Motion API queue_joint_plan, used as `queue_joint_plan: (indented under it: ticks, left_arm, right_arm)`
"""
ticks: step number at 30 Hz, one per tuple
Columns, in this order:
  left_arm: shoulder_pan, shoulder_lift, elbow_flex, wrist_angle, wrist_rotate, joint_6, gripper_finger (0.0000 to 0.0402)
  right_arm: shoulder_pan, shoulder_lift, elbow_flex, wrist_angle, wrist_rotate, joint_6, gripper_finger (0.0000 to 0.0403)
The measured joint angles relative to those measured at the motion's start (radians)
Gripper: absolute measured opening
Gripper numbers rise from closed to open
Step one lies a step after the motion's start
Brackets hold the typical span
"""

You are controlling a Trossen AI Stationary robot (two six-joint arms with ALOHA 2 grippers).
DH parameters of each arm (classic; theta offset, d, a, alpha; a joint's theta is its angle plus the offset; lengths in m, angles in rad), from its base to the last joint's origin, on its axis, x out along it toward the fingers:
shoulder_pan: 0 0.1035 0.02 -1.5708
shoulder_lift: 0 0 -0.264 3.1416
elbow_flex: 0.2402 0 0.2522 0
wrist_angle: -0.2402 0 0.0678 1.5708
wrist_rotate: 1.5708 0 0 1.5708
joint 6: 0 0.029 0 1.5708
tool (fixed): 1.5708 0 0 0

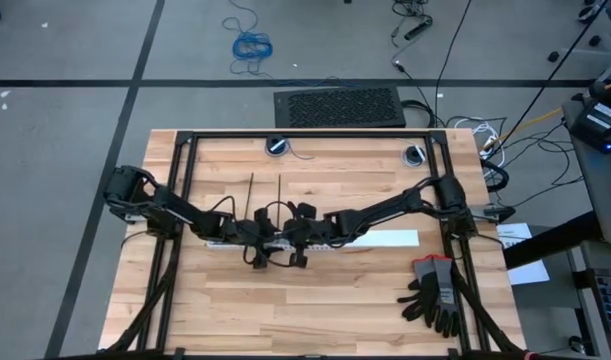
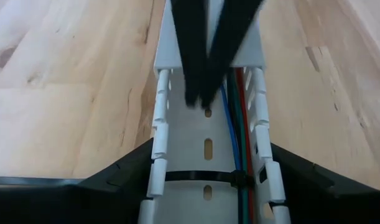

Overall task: Ziptie cables
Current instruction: Close the white cable duct

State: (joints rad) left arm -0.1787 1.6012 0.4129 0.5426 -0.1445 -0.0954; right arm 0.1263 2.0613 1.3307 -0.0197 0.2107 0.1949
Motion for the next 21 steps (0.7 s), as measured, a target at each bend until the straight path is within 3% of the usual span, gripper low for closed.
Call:
queue_joint_plan:
  ticks: [5, 10, 15, 21]
  left_arm:
    - [0.000, 0.000, 0.001, 0.001, 0.002, 0.001, 0.0248]
    - [0.000, 0.000, 0.002, -0.003, 0.004, 0.004, 0.0248]
    - [0.000, 0.000, 0.002, -0.003, 0.004, 0.004, 0.0248]
    - [0.000, 0.000, 0.002, -0.003, 0.003, 0.003, 0.0248]
  right_arm:
    - [0.014, -0.120, 0.048, -0.118, 0.050, -0.068, 0.0000]
    - [0.014, -0.188, 0.057, -0.335, 0.054, -0.017, 0.0000]
    - [0.019, -0.172, 0.059, -0.489, 0.050, 0.088, 0.0000]
    - [0.020, -0.103, 0.059, -0.483, -0.013, 0.116, 0.0000]
